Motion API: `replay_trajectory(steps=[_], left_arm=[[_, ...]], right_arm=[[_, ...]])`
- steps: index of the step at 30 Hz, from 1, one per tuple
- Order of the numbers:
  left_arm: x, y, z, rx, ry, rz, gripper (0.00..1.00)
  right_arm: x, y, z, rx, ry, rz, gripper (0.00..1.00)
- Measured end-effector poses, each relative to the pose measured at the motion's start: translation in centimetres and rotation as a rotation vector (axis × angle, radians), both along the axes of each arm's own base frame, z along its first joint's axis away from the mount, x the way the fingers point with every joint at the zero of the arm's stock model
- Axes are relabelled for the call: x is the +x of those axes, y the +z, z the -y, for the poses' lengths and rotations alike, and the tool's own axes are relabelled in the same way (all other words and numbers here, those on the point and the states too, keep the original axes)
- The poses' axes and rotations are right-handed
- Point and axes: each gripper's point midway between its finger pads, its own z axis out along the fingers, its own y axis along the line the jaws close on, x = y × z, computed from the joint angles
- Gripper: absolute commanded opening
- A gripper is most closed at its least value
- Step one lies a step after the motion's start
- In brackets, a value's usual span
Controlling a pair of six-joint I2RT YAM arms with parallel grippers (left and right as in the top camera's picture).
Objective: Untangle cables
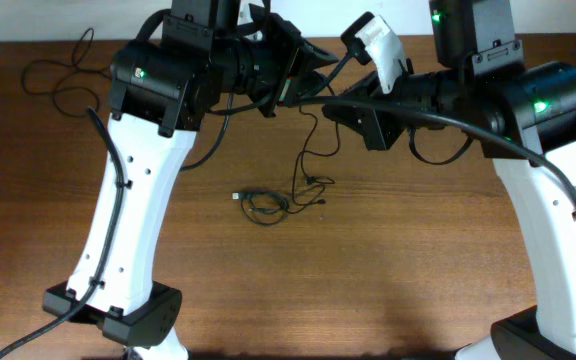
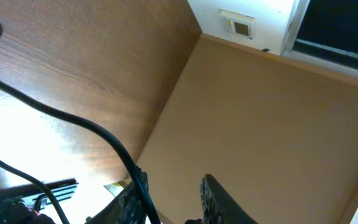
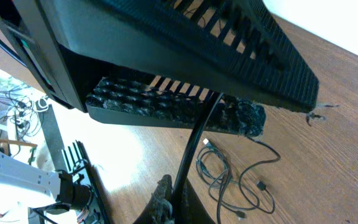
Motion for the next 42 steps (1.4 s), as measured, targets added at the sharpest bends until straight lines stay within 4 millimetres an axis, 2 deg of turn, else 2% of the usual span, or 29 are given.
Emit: replay_trajectory(steps=[5, 6, 8, 9, 15, 17, 18, 19, 20, 21, 23, 26, 27, 31, 32, 34, 36, 39, 42], left_arm=[[0.0, 0.0, 0.0, -0.001, 0.0, -0.001, 0.21], [0.0, 0.0, 0.0, -0.001, -0.001, -0.001, 0.13], [-0.1, 0.1, 0.1, -0.007, -0.008, -0.005, 0.09], [-0.2, 0.1, 0.2, -0.008, -0.013, -0.002, 0.0], [-0.2, 0.1, 0.2, -0.007, -0.02, 0.004, 0.0], [-0.2, 0.1, 0.2, -0.005, -0.022, 0.007, 0.0], [-0.2, 0.1, 0.2, -0.002, -0.025, 0.015, 0.0], [-0.2, 0.2, 0.2, 0.002, -0.031, 0.027, 0.0], [0.0, 0.4, 0.2, 0.005, -0.04, 0.057, 0.0], [0.3, 0.8, 0.4, 0.007, -0.052, 0.102, 0.0], [1.0, 1.9, 0.6, 0.011, -0.08, 0.216, 0.0], [1.9, 3.6, 1.0, 0.015, -0.114, 0.374, 0.0], [2.1, 3.9, 1.0, 0.022, -0.126, 0.413, 0.0], [3.0, 7.7, 2.0, -0.034, -0.161, 0.637, 0.0], [3.0, 8.4, 2.1, -0.045, -0.168, 0.676, 0.0], [3.2, 10.0, 2.3, -0.054, -0.183, 0.782, 0.0], [3.3, 10.5, 2.3, -0.031, -0.193, 0.852, 0.0], [3.8, 10.2, 1.8, 0.037, -0.204, 0.928, 0.0], [5.2, 9.4, -0.3, 0.135, -0.2, 0.992, 0.0]], right_arm=[[0.0, 0.0, 0.0, -0.001, -0.001, 0.0, 0.04], [0.0, 0.0, 0.0, -0.003, -0.003, 0.001, 0.04], [0.1, -0.1, 0.1, -0.008, -0.009, 0.003, 0.04], [0.2, -0.1, 0.2, -0.011, -0.011, 0.004, 0.04], [0.3, -0.2, 0.3, -0.02, -0.023, 0.006, 0.04], [0.6, -0.4, 0.6, -0.032, -0.047, 0.002, 0.14], [0.9, -0.6, 0.8, -0.043, -0.069, -0.001, 0.23], [1.1, -0.7, 1.0, -0.052, -0.091, -0.007, 0.35], [1.4, -0.9, 1.4, -0.066, -0.125, -0.016, 0.52], [1.6, -1.1, 1.6, -0.076, -0.149, -0.023, 0.81], [2.1, -1.6, 2.5, -0.101, -0.22, -0.051, 0.94], [2.3, -2.4, 4.0, -0.126, -0.293, -0.103, 0.97], [2.6, -2.8, 5.2, -0.134, -0.343, -0.138, 1.0], [3.0, -4.0, 9.4, -0.158, -0.472, -0.231, 0.99], [3.0, -4.1, 9.9, -0.16, -0.492, -0.247, 0.99], [2.8, -4.9, 12.5, -0.178, -0.564, -0.305, 0.99], [2.4, -5.3, 13.7, -0.189, -0.596, -0.349, 0.99], [2.1, -5.6, 14.8, -0.196, -0.626, -0.377, 0.99], [2.0, -5.8, 15.1, -0.199, -0.634, -0.387, 0.99]])
